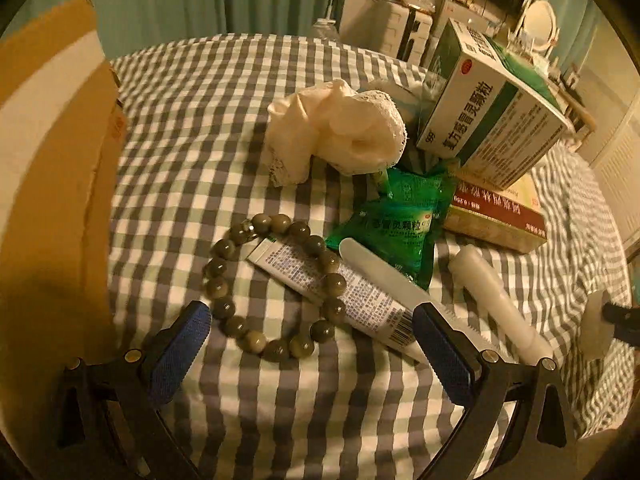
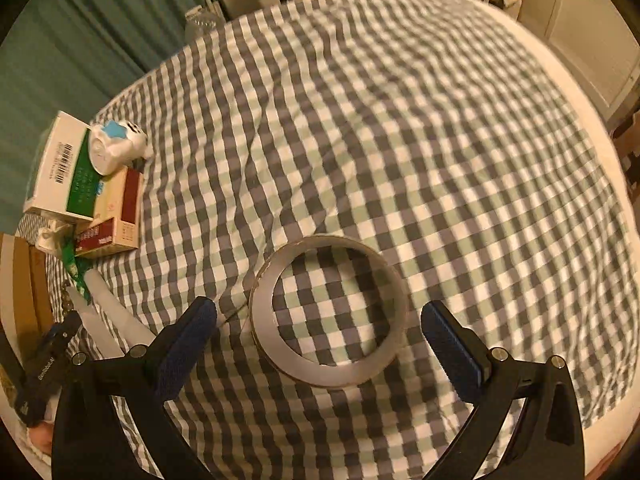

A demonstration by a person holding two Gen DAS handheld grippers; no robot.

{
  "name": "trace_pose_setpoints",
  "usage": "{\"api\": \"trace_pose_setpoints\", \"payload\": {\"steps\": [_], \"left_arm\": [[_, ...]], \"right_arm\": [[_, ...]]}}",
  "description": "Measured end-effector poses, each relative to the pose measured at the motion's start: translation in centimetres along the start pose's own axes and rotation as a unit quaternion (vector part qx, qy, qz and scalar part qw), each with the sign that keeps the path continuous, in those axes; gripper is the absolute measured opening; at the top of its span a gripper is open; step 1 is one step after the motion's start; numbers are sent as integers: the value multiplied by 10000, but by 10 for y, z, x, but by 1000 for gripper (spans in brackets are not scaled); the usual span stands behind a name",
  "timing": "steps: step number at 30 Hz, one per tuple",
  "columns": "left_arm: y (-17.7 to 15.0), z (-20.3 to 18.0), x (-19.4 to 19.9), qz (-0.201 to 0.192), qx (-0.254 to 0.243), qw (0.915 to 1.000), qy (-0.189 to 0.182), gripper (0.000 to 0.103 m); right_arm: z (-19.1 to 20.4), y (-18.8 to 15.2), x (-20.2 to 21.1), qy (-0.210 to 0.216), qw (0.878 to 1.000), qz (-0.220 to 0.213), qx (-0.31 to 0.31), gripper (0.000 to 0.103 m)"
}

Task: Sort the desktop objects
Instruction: 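Grasp the bead bracelet with the left tool while the right tool grasps the tape roll, then carry the bracelet and tape roll to the box and release both inside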

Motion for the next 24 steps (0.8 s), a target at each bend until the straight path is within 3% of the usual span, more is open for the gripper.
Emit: {"api": "trace_pose_setpoints", "payload": {"steps": [4, 6, 8, 10, 14, 16, 18, 24], "left_arm": [[1, 8, -7, 155, 219, 9995, -150, 101], [1, 10, -4, 183, 225, 9993, -216, 85], [1, 13, 3, 204, 306, 9988, -328, 44], [-2, 14, 8, 267, 313, 9984, -382, 29], [-13, 17, 21, 188, 81, 9995, -259, 11], [-20, 16, 28, 205, 24, 9994, -276, 11], [-28, 15, 33, 250, -28, 9994, -253, 11], [-45, 23, 47, 246, -35, 9993, -294, 11]], "right_arm": [[-6, -7, -19, -114, 9991, 380, -147, 103], [-7, -10, -24, -263, 9983, 520, -58, 103], [-6, -13, -27, -430, 9972, 618, 45, 103], [-7, -16, -30, -591, 9954, 742, 132, 103], [-8, -22, -31, -820, 9926, 856, 250, 102], [-10, -23, -27, -870, 9926, 819, 216, 96], [-15, -24, -19, -944, 9928, 719, 139, 82], [-5, -33, 5, -219, 9990, 381, -24, 82]]}}
Point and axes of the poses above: each gripper's, at about its wrist camera, not at the fingertips, and x roughly against the way its jaws point, z to its left, y to its top, the point moved 10 cm from there along -x, roughly the way its jaws point, and after that the axes turned 13 degrees about y, right-handed, at the moved point
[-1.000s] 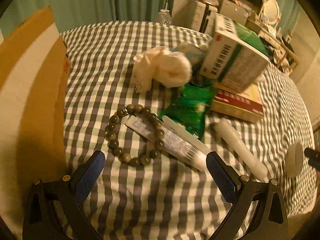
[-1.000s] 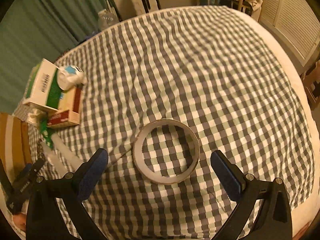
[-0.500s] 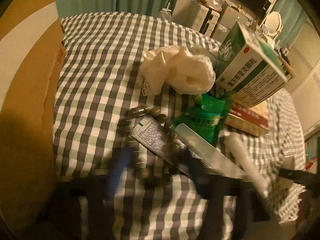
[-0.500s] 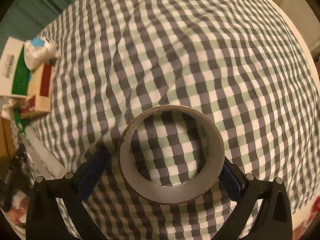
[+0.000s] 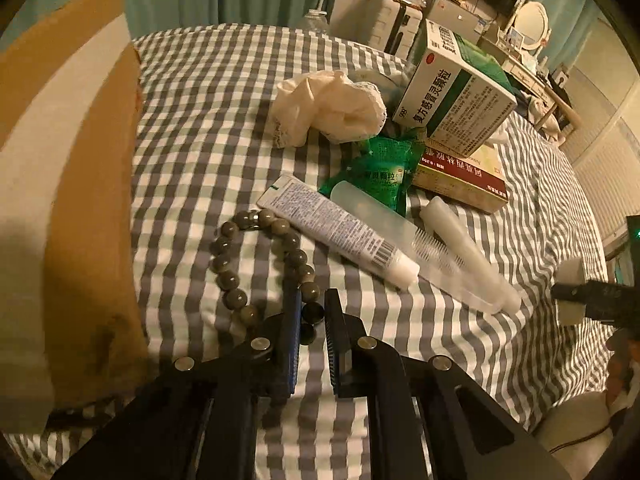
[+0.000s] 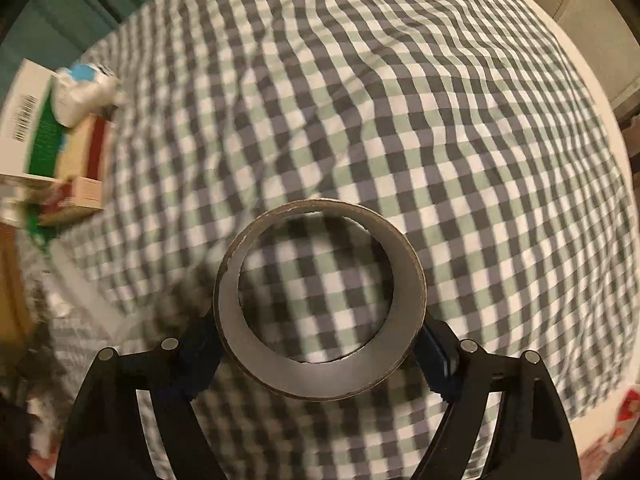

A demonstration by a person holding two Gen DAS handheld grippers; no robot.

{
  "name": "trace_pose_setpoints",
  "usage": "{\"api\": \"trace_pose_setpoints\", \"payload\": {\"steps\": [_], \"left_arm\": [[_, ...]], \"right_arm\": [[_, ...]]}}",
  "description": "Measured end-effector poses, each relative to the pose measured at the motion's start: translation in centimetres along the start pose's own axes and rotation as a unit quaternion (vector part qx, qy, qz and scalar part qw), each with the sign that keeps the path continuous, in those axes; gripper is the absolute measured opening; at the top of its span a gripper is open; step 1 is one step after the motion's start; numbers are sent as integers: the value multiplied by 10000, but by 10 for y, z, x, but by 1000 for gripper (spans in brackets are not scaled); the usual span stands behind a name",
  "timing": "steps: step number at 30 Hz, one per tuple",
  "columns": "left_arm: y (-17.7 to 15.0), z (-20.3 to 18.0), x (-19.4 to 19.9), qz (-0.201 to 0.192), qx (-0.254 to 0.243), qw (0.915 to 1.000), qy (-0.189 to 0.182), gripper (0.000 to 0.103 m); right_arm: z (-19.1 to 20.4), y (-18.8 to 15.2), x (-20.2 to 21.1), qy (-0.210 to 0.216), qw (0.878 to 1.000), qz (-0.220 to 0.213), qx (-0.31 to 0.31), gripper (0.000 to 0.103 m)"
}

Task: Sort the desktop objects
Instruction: 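Carry the bracelet and tape roll to the box and release both inside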

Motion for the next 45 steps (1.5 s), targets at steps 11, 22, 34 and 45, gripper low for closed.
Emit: {"api": "trace_pose_setpoints", "payload": {"steps": [11, 22, 34, 45], "left_arm": [[27, -26, 71, -604, 115, 9961, -632, 11], [67, -12, 176, -1073, 338, 9894, -918, 11], [124, 121, 212, -1489, 625, 9868, -140, 11], [99, 244, 144, -1218, 664, 9893, 447, 11]], "right_arm": [[74, -20, 97, 332, 9940, -729, 739, 82], [202, -35, 130, 901, 9762, -1009, 1695, 82], [366, -70, 116, 1598, 9428, -699, 2839, 82], [485, -117, 18, 1730, 9217, 75, 3470, 82]]}}
Point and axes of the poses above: each gripper's, at about its wrist camera, not at the fingertips, and x roughly against the way its jaws point, z to its left, y to its top, the point moved 10 cm from there along -x, roughly the way its jaws point, and after that the axes turned 13 degrees about y, right-handed, at the moved point
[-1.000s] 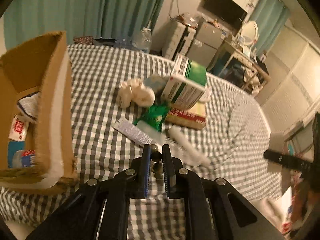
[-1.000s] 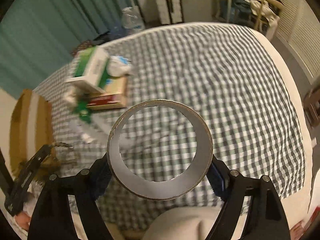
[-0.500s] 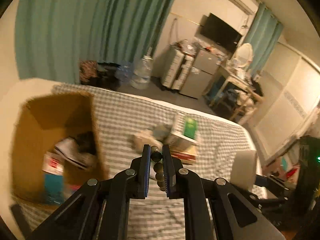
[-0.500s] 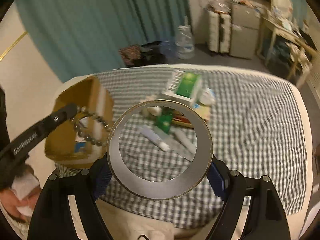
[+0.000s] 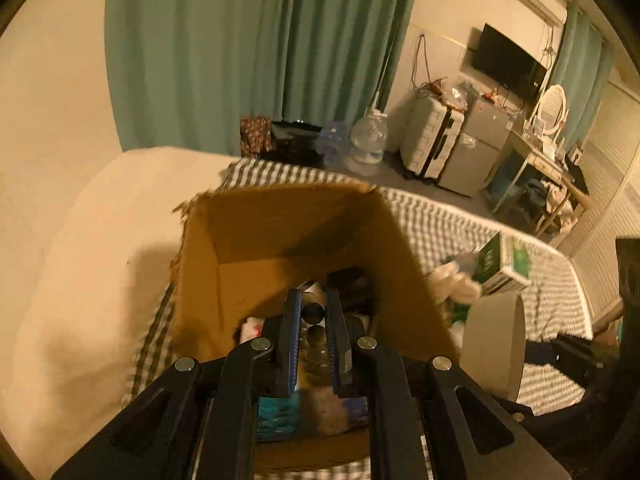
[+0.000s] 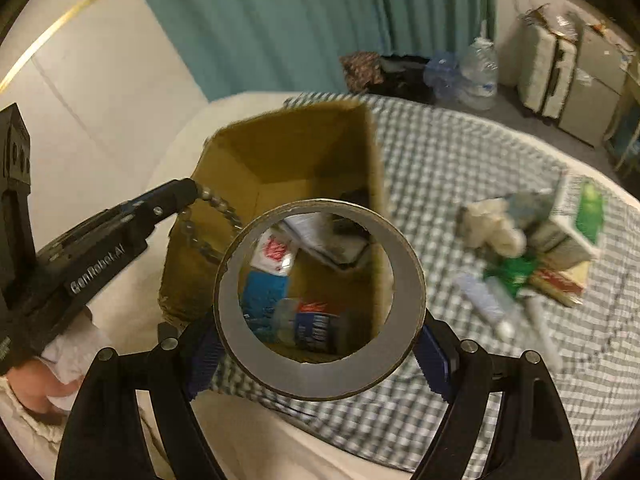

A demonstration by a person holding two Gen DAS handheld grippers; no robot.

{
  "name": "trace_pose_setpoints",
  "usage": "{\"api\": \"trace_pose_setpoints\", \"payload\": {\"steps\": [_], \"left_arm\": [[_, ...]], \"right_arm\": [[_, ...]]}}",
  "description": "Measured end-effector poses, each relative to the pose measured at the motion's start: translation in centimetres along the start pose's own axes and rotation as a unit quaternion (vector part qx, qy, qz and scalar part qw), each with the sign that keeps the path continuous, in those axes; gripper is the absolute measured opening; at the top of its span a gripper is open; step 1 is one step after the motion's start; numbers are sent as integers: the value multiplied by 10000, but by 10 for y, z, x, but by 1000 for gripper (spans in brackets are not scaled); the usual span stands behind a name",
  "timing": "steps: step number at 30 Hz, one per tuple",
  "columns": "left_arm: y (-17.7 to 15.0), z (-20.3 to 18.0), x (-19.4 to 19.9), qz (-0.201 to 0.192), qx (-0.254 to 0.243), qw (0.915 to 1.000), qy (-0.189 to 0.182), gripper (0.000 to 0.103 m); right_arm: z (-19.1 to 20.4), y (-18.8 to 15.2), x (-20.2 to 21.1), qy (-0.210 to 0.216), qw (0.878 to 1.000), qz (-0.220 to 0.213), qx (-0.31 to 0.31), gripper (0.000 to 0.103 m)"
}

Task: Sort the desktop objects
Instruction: 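Carry the bracelet and tape roll to the box and release both inside, then move both tools back over the bed toward the medicine boxes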

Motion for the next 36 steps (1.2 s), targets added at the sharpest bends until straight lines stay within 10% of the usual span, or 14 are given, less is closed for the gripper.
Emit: {"api": "trace_pose_setpoints", "payload": {"steps": [9, 14, 21, 36], "left_arm": [[-15, 15, -28, 265, -267, 9991, -178, 13], [-4, 20, -6, -142, -408, 9990, -72, 71], [0, 1, 27, -595, -840, 9942, 303, 91], [-13, -114, 109, -1254, -874, 9881, 149, 103]], "right_arm": [[-7, 3, -37, -256, 9989, -176, -357, 90], [-12, 3, -30, -664, 9966, -263, -415, 94], [-30, 4, 47, -1108, 9850, -1256, -411, 94], [-72, -41, 285, -2660, 8820, -3839, 625, 103]]}}
Point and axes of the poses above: each gripper's, at about its wrist camera, not at the fingertips, and x roughly against the way its jaws point, z to its left, y to its top, the point moved 10 cm from there along -x, roughly the way its jaws point, and after that the axes turned 13 degrees about y, right-handed, at the moved point
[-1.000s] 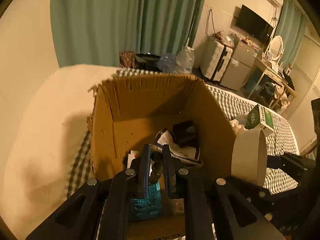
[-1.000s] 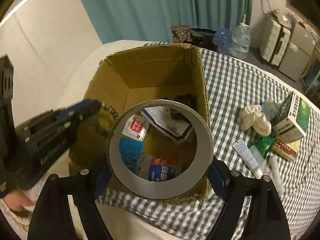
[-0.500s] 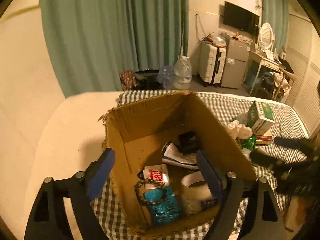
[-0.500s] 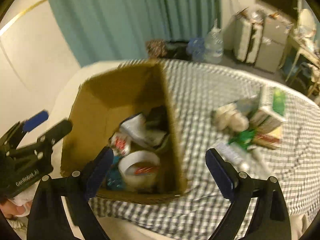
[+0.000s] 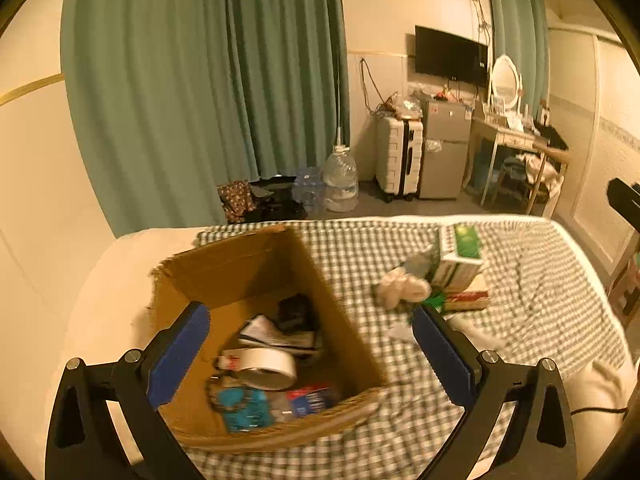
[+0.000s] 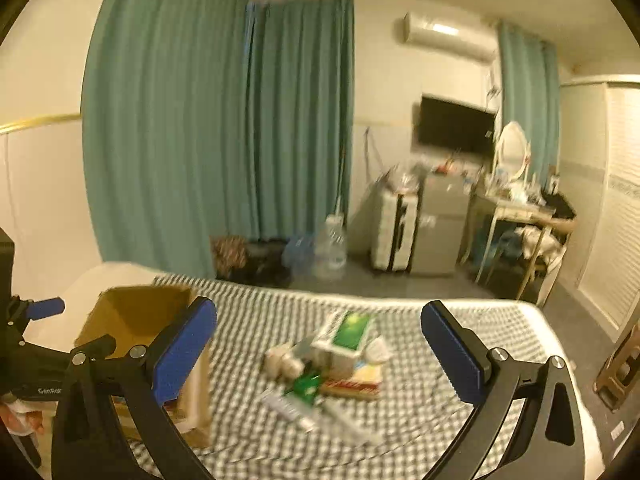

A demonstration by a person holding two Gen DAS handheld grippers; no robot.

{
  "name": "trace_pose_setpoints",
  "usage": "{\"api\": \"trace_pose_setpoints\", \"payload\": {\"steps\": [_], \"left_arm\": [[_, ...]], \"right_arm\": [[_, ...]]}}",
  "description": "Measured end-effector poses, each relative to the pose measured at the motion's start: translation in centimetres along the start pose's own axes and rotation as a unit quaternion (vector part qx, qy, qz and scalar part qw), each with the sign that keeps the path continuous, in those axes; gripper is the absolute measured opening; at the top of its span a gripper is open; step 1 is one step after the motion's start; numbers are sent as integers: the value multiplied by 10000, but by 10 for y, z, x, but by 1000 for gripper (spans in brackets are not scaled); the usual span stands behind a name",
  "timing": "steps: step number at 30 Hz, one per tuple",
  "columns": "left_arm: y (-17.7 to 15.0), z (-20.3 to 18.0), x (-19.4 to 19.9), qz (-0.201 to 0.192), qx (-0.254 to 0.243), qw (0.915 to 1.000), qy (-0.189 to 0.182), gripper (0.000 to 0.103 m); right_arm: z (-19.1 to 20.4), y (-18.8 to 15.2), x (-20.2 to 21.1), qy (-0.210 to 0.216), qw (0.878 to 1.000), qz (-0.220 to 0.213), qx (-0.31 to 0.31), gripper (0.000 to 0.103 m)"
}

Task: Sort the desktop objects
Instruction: 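Move both tools back over the bed toward the medicine boxes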

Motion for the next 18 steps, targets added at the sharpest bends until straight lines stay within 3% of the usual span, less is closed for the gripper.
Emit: {"api": "trace_pose_setpoints", "payload": {"steps": [3, 8, 13, 15, 18], "left_arm": [[-4, -27, 1, 1, 170, 9998, -132, 103], [-21, -90, -32, 366, -143, 9991, -180, 103], [-39, -143, -68, 778, -6, 9963, -374, 103], [-44, -168, -83, 938, 52, 9940, -557, 103], [-44, -208, -99, 998, 3, 9876, -1211, 103]], "right_arm": [[-30, -12, 4, -87, 9998, -182, 19, 103], [-103, -71, -18, -320, 9961, 267, -773, 103], [-147, -118, -46, -416, 9867, 746, -1387, 103], [-158, -138, -52, -463, 9815, 815, -1672, 103], [-174, -161, -68, -500, 9735, 807, -2079, 103]]}}
Point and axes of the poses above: each gripper's, at about its wrist camera, not at the fingertips, and x roughly against the way its jaws point, z to its left, y to its top, the point moved 10 cm from there along -x, roughly the way its jaws point, and after that the axes turned 13 degrees about y, right-handed, at the moved point
